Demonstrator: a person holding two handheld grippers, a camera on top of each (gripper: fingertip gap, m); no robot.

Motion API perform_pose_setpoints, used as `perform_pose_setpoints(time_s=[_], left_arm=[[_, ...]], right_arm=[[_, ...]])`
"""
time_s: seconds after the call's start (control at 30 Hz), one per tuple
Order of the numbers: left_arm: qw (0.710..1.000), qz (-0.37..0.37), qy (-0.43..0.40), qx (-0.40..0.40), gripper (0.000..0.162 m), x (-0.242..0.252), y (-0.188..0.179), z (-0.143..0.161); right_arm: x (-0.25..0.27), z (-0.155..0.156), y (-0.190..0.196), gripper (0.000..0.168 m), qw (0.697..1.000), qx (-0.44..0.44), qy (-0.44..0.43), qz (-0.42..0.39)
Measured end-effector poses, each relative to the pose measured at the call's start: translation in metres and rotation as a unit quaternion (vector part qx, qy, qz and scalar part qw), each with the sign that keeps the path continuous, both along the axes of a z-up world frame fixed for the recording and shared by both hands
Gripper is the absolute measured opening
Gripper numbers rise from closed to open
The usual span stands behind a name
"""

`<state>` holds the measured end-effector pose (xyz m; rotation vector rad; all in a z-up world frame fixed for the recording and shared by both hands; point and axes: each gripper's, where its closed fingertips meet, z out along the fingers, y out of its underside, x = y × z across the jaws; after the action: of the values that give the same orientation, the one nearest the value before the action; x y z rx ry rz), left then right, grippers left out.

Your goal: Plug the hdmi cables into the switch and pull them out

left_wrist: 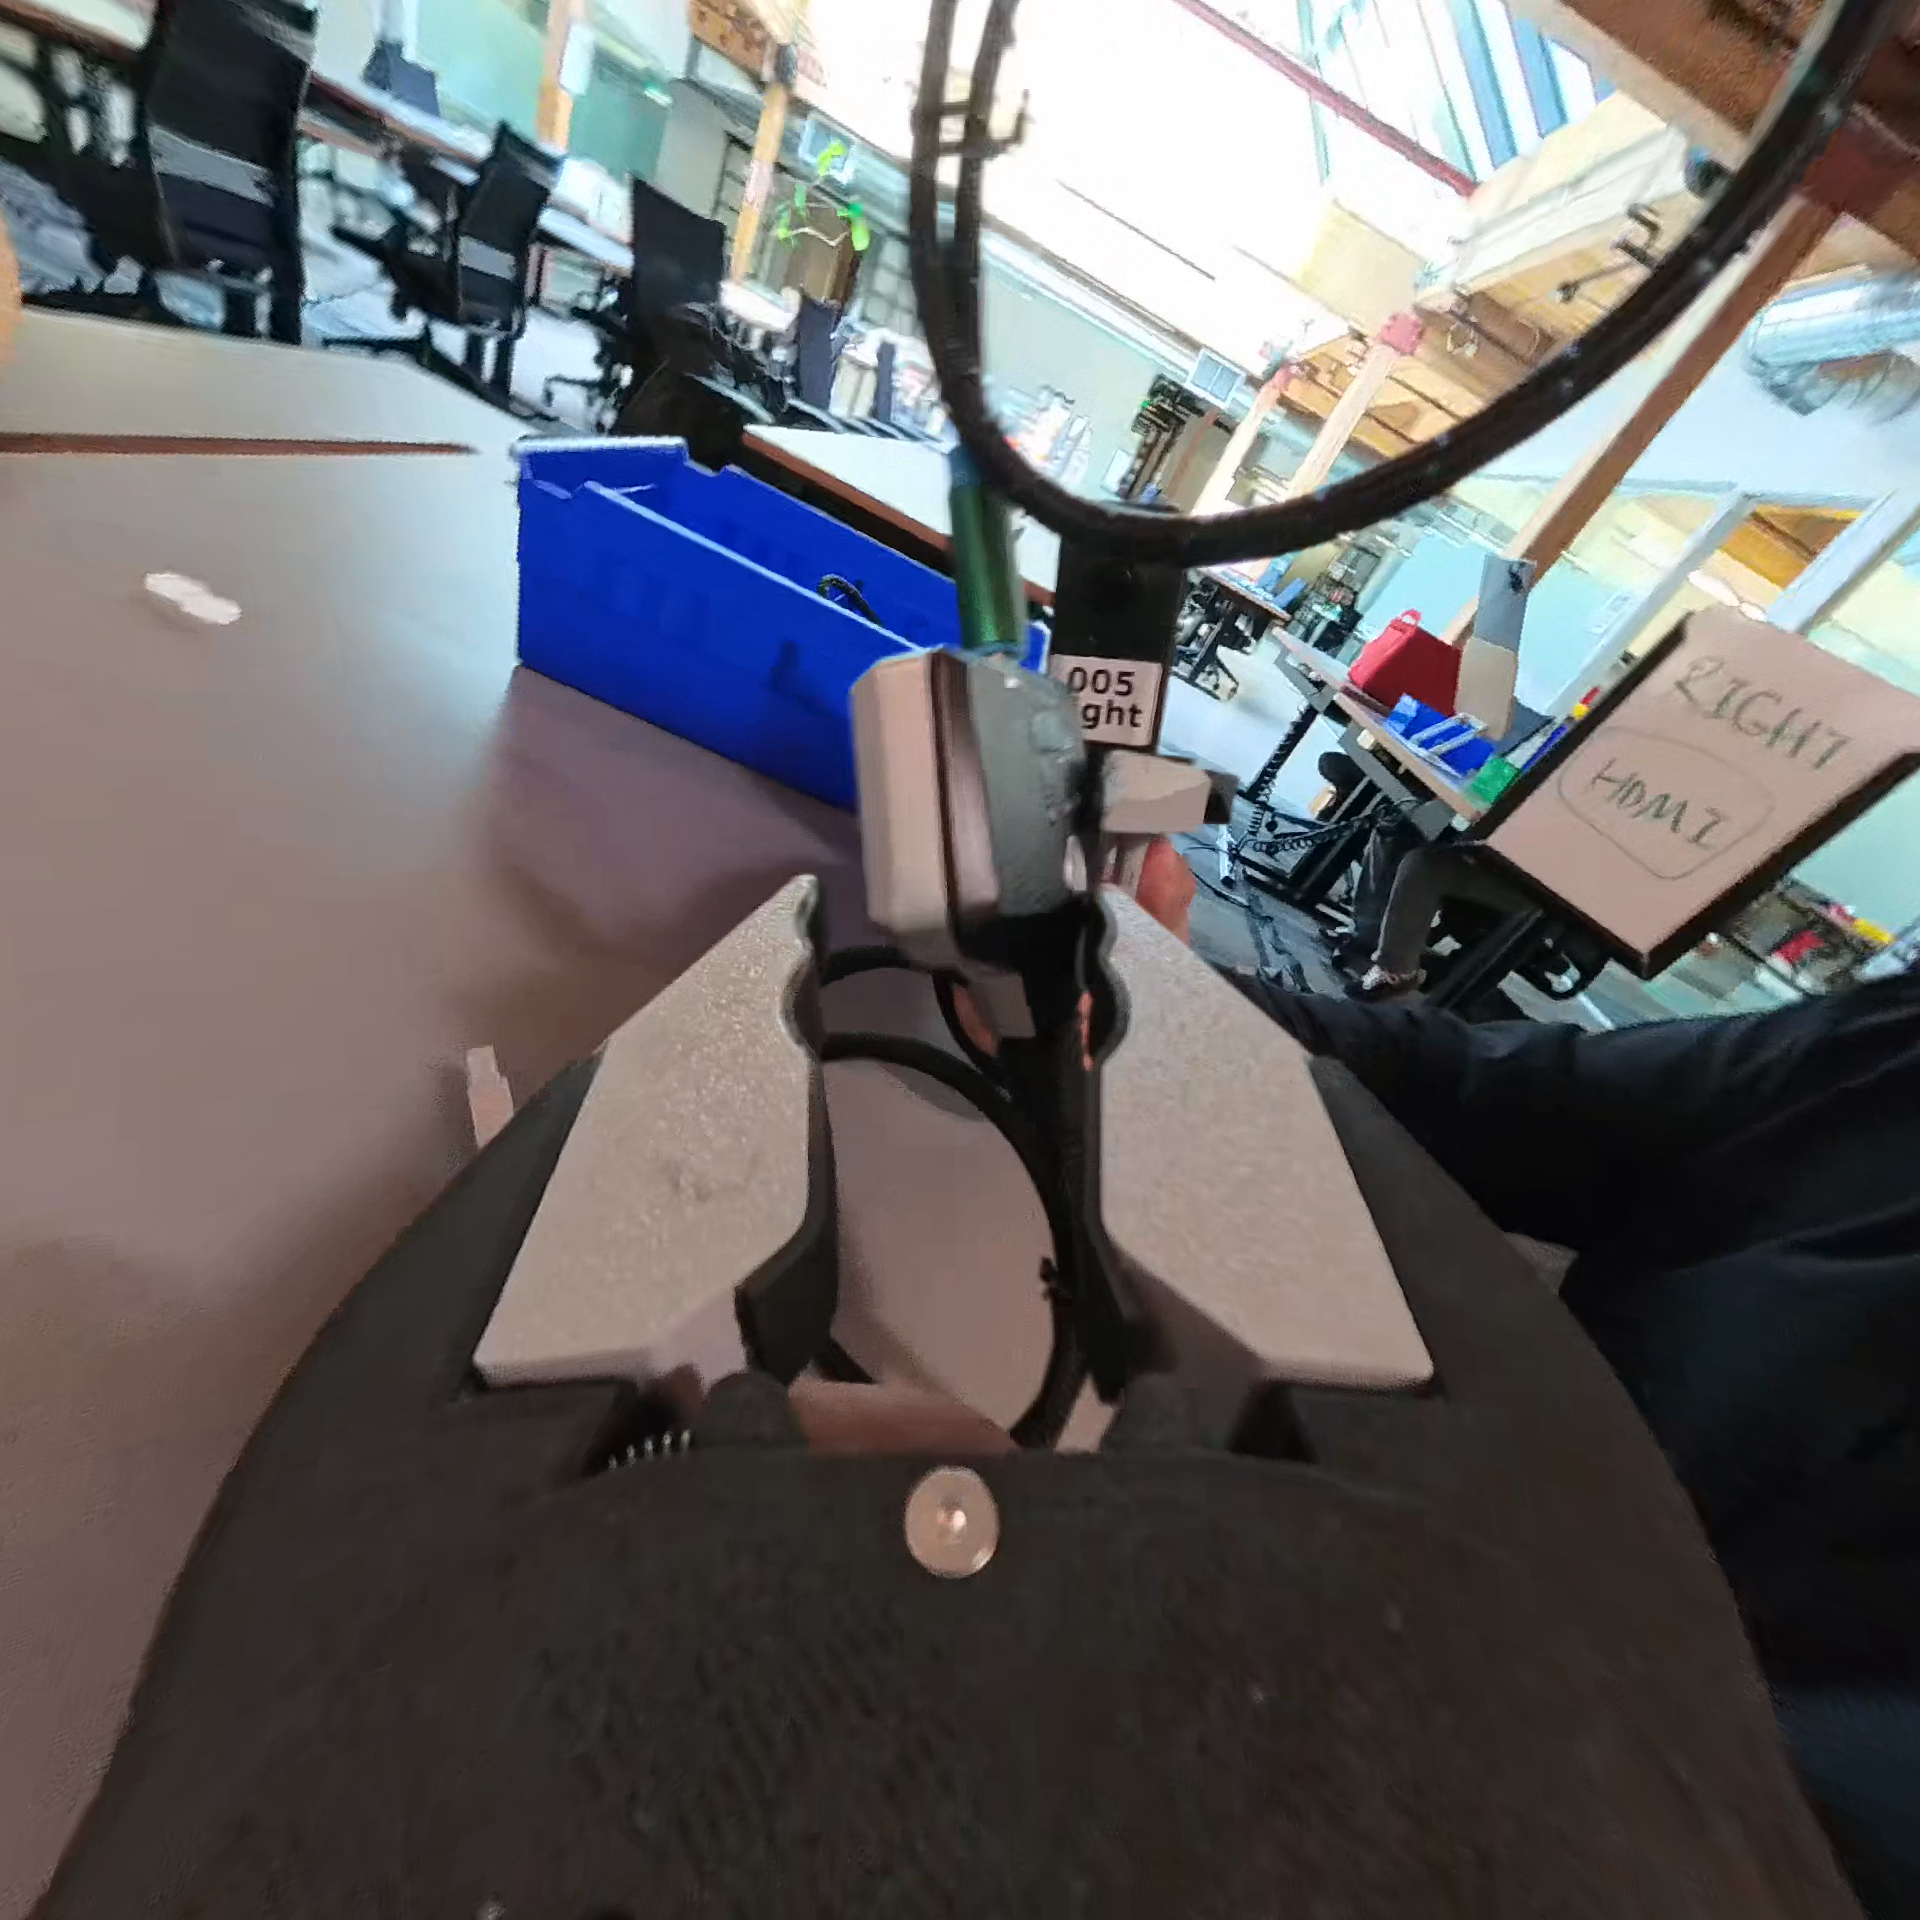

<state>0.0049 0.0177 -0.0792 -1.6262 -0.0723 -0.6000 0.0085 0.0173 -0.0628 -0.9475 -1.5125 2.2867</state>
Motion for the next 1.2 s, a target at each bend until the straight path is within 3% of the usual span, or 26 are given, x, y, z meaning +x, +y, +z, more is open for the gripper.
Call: perform_pose_setpoints(time_s=[0.07,0.17,0.4,0.6,0.7,0.87,0.97,1.03,1.2], left_arm=[[0.999,-0.024,0.030,0.030,0.033,0.007,0.003,0.004],[0.994,-0.055,0.075,0.049,0.027,0.009,0.006,0.007],[0.991,-0.074,0.108,0.029,0.021,0.006,0.009,-0.012],[0.991,-0.110,0.080,-0.009,0.020,0.014,0.010,-0.026],[0.987,-0.123,0.101,-0.030,0.021,0.023,0.011,-0.036],[0.989,-0.111,0.090,-0.036,0.022,0.022,0.015,-0.037],[0.989,-0.093,0.103,-0.058,0.041,0.024,0.025,-0.045],[0.986,-0.104,0.121,-0.052,0.023,0.033,0.029,-0.047],[0.989,-0.105,0.098,-0.029,0.023,0.040,0.031,-0.038]], right_arm=[[-0.001,-0.004,-0.002,0.022,1.000,0.002,-0.011,0.005],[-0.003,-0.010,0.001,0.022,1.000,0.001,-0.029,0.008],[-0.007,-0.012,0.028,0.030,0.995,0.061,-0.001,-0.073],[-0.003,-0.016,0.016,0.042,0.994,0.108,0.005,-0.035],[-0.003,-0.018,0.009,0.018,0.994,0.104,-0.002,-0.012],[-0.005,-0.018,0.011,0.014,0.997,0.064,-0.032,0.008],[-0.005,-0.015,0.011,0.012,0.998,0.043,-0.034,0.013],[-0.005,-0.012,0.012,0.009,0.999,0.030,-0.032,0.015],[0.000,-0.004,0.013,0.009,0.999,0.039,-0.004,0.003]])
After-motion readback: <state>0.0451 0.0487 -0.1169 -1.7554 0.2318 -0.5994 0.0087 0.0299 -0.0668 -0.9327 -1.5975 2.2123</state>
